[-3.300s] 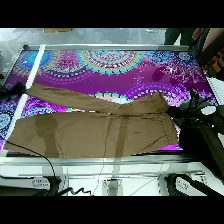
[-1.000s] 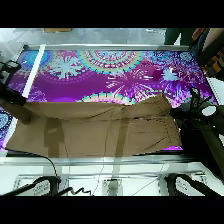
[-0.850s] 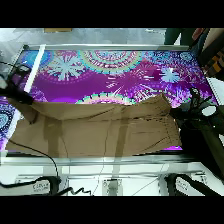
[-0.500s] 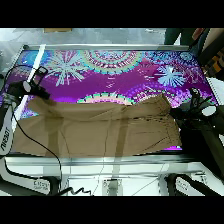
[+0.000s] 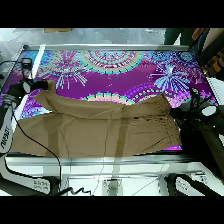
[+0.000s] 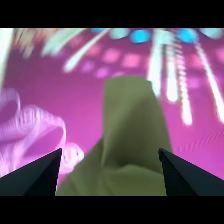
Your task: Fold the clothes and pants, and hang the long-sleeved shirts on hangers.
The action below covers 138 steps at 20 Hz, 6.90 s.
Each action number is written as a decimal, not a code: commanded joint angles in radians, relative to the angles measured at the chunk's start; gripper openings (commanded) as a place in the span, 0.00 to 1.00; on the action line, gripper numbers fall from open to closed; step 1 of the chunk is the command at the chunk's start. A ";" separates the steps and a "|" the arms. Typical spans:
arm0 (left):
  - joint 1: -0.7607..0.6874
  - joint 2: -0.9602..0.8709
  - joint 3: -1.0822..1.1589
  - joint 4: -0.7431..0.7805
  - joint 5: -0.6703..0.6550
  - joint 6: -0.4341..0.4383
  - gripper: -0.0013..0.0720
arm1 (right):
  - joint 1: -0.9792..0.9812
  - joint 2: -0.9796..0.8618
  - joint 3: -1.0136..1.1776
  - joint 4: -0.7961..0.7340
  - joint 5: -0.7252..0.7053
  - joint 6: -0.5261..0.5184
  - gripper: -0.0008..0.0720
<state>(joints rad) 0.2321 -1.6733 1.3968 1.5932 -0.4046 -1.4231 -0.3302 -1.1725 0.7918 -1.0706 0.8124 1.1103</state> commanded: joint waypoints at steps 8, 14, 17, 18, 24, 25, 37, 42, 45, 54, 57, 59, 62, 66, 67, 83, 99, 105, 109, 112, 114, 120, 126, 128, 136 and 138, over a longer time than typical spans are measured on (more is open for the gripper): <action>0.305 -0.005 -0.004 -0.502 -0.417 -0.131 0.84 | 0.001 0.000 0.001 0.033 0.026 0.027 0.06; 0.294 -0.100 -0.004 -0.600 -0.415 -0.131 0.85 | 0.001 0.000 0.001 0.048 0.033 0.028 0.06; 0.246 -0.147 -0.004 -0.607 -0.367 -0.132 0.84 | 0.001 0.000 0.001 0.047 0.033 0.030 0.06; 0.230 -0.163 -0.004 -0.607 -0.347 -0.132 0.84 | 0.001 0.001 0.001 0.047 0.032 0.030 0.06; 0.192 -0.201 -0.003 -0.627 -0.287 -0.132 0.04 | 0.001 0.001 0.001 0.046 0.018 0.029 0.06; 0.192 -0.187 -0.002 -0.626 -0.274 -0.131 0.04 | 0.001 0.001 0.001 0.047 -0.004 0.030 0.06; 0.277 0.142 0.051 -0.546 -0.136 -0.117 0.03 | 0.000 -0.009 0.002 0.046 -0.357 0.146 0.05; 0.299 0.225 0.051 -0.369 -0.257 -0.113 0.03 | 0.000 -0.026 0.003 0.042 -0.357 0.161 0.05; 0.290 0.224 0.045 -0.178 -0.404 -0.114 0.03 | 0.001 -0.047 0.003 0.045 -0.353 0.162 0.05; 0.291 0.138 -0.201 -0.161 -0.434 -0.124 0.04 | 0.001 -0.159 0.003 0.017 -0.289 0.161 0.05; 0.290 0.105 -0.207 -0.162 -0.427 -0.125 0.04 | 0.001 -0.159 0.003 -0.005 -0.283 0.161 0.06; 0.290 0.095 -0.207 -0.163 -0.401 -0.126 0.04 | 0.001 -0.159 0.003 -0.008 -0.285 0.161 0.06; 0.282 0.092 -0.207 -0.183 -0.290 -0.175 0.04 | 0.001 -0.161 0.003 -0.003 -0.325 0.161 0.06; 0.223 0.070 -0.196 -0.206 -0.138 -0.274 0.03 | 0.007 -0.185 0.051 0.015 -0.370 0.166 0.05; 0.205 0.051 -0.183 -0.206 -0.133 -0.296 0.03 | 0.012 -0.209 0.082 0.023 -0.369 0.171 0.05; 0.158 -0.037 0.035 0.008 -0.488 -0.346 0.03 | 0.037 -0.389 0.330 -0.138 -0.127 0.269 0.06; 0.169 0.020 0.035 0.105 -0.765 -0.248 0.04 | 0.037 -0.389 0.456 -0.385 0.399 0.269 0.08; 0.167 0.018 0.035 0.106 -0.839 -0.244 0.99 | 0.037 -0.383 0.457 -0.381 0.404 0.269 0.77; 0.167 0.072 0.036 0.106 -0.884 -0.180 0.74 | 0.037 -0.329 0.457 -0.381 0.424 0.277 0.76; 0.167 0.166 0.035 0.105 -0.868 -0.140 0.58 | 0.037 -0.230 0.444 -0.381 0.481 0.287 0.62; 0.167 0.244 0.034 0.106 -0.840 -0.138 0.19 | 0.030 -0.139 0.385 -0.376 0.496 0.288 0.57; 0.169 0.443 0.034 0.105 -0.780 -0.026 0.04 | -0.087 0.266 0.031 -0.297 0.531 0.284 0.52; 0.169 0.483 0.033 0.062 -0.736 -0.027 0.04 | -0.204 0.723 -0.323 -0.088 0.481 0.509 0.62; 0.169 0.474 0.032 0.020 -0.728 -0.027 0.04 | -0.204 0.787 -0.404 -0.088 0.416 0.638 0.68; 0.169 0.463 0.019 0.000 -0.705 -0.027 0.04 | -0.204 0.785 -0.626 -0.137 0.045 0.974 0.73; 0.169 0.457 0.019 0.000 -0.705 -0.027 0.04 | -0.204 0.746 -0.650 -0.133 -0.013 0.974 0.74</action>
<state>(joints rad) 0.3996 -1.2102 1.4166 1.5978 -1.1137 -1.4506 -0.5339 -0.4007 0.1944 -1.2034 0.9390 2.0182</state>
